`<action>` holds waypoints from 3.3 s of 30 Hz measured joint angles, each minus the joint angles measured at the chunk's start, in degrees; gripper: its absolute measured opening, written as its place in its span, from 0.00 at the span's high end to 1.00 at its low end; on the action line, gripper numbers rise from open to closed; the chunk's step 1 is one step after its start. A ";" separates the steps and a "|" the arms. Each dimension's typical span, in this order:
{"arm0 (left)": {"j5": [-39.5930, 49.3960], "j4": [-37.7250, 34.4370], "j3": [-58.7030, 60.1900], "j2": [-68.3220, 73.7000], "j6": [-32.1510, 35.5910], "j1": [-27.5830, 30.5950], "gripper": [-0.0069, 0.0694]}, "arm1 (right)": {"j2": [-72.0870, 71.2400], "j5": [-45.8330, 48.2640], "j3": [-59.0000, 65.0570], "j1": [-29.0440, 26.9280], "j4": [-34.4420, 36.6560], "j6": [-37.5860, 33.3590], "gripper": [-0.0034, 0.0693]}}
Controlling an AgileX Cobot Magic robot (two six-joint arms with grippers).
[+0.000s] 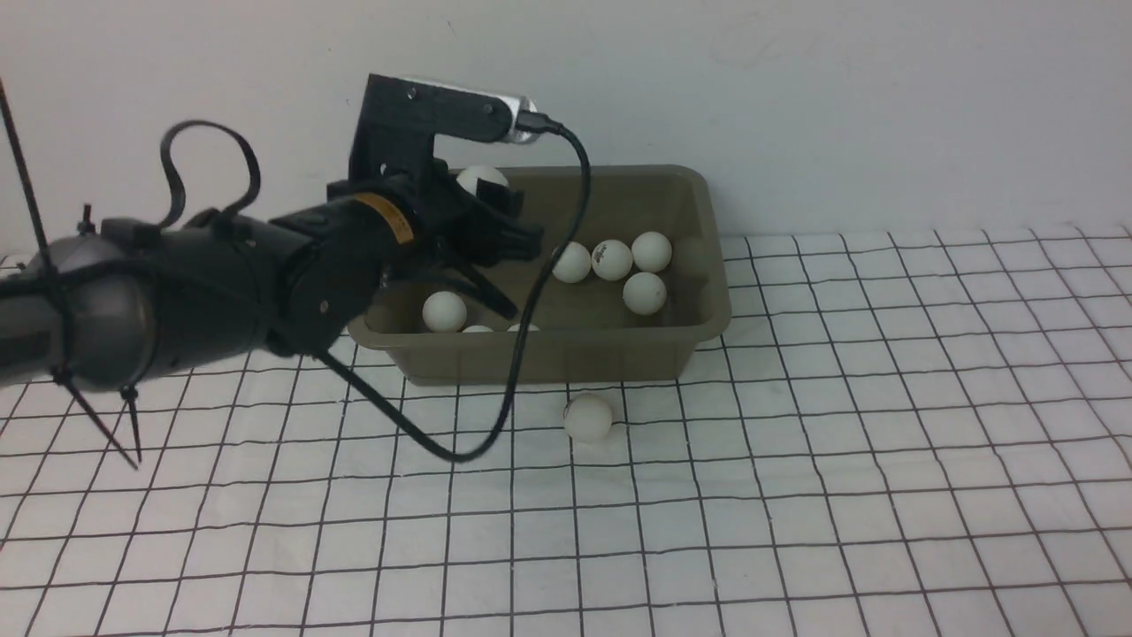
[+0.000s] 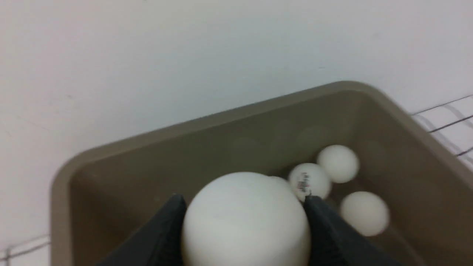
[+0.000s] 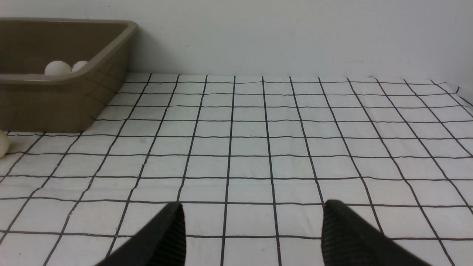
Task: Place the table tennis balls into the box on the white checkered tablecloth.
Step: 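Drop the ball into the bin, then reach for and grasp a ping pong ball on the table beside the basket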
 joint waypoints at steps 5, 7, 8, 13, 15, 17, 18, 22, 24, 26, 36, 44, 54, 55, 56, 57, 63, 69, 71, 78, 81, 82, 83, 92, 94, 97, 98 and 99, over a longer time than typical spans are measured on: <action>1.53 10.35 -4.52 5.50 0.00 0.07 0.45 | 0.00 0.00 0.00 0.00 0.00 0.00 0.33; 1.53 14.09 -4.92 7.16 -0.05 0.07 0.45 | 0.00 0.00 0.00 0.00 0.00 0.00 0.33; 1.53 15.75 -4.98 8.02 -0.05 0.07 0.45 | 0.00 0.00 0.00 0.00 0.00 0.00 0.33; -0.71 20.58 -4.98 11.52 -0.05 0.07 0.42 | 0.00 0.00 0.00 0.00 0.00 0.00 0.33; -2.23 20.48 -4.98 12.33 -0.05 0.07 0.35 | 0.00 0.00 0.00 0.00 0.00 0.00 0.33; -2.53 18.83 -5.04 12.53 -0.17 0.07 0.27 | 0.00 0.00 0.00 0.00 0.00 0.00 0.33; -2.37 17.90 -5.04 12.45 -0.24 0.07 0.26 | 0.00 0.00 0.00 0.00 0.00 0.00 0.33; 2.09 16.10 -5.04 9.87 -0.56 0.07 0.26 | 0.00 0.00 0.00 0.00 0.00 0.00 0.33; 5.74 15.57 -5.04 7.20 -1.51 0.07 0.27 | 0.00 0.00 0.00 0.00 0.00 0.00 0.33; 10.66 15.29 -5.04 3.11 -3.90 -0.49 0.29 | 0.00 0.00 0.00 0.00 0.00 0.00 0.33; 26.31 13.54 -5.04 -5.16 -4.95 -15.73 0.30 | 0.00 0.00 0.00 0.00 0.00 0.00 0.33; 30.24 10.76 -3.67 -3.86 -5.02 -19.47 0.31 | 0.00 0.00 0.00 0.00 0.00 0.00 0.33; 33.05 6.25 1.44 -3.56 3.38 -17.05 0.42 | 0.00 0.00 0.00 0.00 0.00 0.00 0.33; 32.98 6.17 1.44 -3.47 4.22 -17.05 0.42 | 0.00 0.00 0.00 0.00 0.00 0.00 0.33; 32.68 6.03 1.49 -3.21 5.02 -17.05 0.42 | 0.00 0.00 0.00 0.00 0.00 0.00 0.33; 32.30 5.82 1.49 -2.84 5.56 -17.05 0.41 | 0.00 0.00 0.00 0.00 0.00 0.00 0.33; 31.31 3.19 1.49 0.60 5.22 -17.05 0.33 | 0.00 0.00 0.00 0.00 0.00 0.00 0.33; 30.81 -1.10 1.49 2.72 4.94 -17.05 0.32 | 0.00 0.00 0.00 0.00 0.00 0.00 0.33; 30.53 -2.37 1.49 3.11 4.94 -17.05 0.32 | 0.00 0.00 0.00 0.00 0.00 0.00 0.33; 28.61 -4.30 1.49 3.94 4.94 -17.05 0.32 | 0.00 0.00 0.00 0.00 0.00 0.00 0.33; 27.35 -4.47 1.49 4.14 4.81 -17.05 0.32 | 0.00 0.00 0.00 0.00 0.00 0.00 0.33; 26.73 -4.50 1.49 4.14 4.72 -17.05 0.32 | 0.00 0.00 0.00 0.00 0.00 0.00 0.33; 26.30 -4.58 1.49 4.19 4.42 -17.05 0.32 | 0.00 0.00 0.00 0.00 0.00 0.00 0.33; 22.20 -4.64 1.49 6.34 2.85 -17.05 0.32 | 0.00 0.00 0.00 0.00 0.00 0.00 0.33; 21.02 -4.64 1.49 7.03 2.78 -17.05 0.32 | 0.00 0.00 0.00 0.00 0.00 0.00 0.33; 18.71 -4.64 1.49 7.66 2.78 -17.05 0.32 | 0.00 0.00 0.00 0.00 0.00 0.00 0.33; 17.61 -4.64 1.49 7.85 2.78 -17.05 0.32 | 0.00 0.00 0.00 0.00 0.00 0.00 0.33; 16.76 -4.50 1.49 7.98 2.78 -17.05 0.32 | 0.00 0.00 0.00 0.00 0.00 0.00 0.33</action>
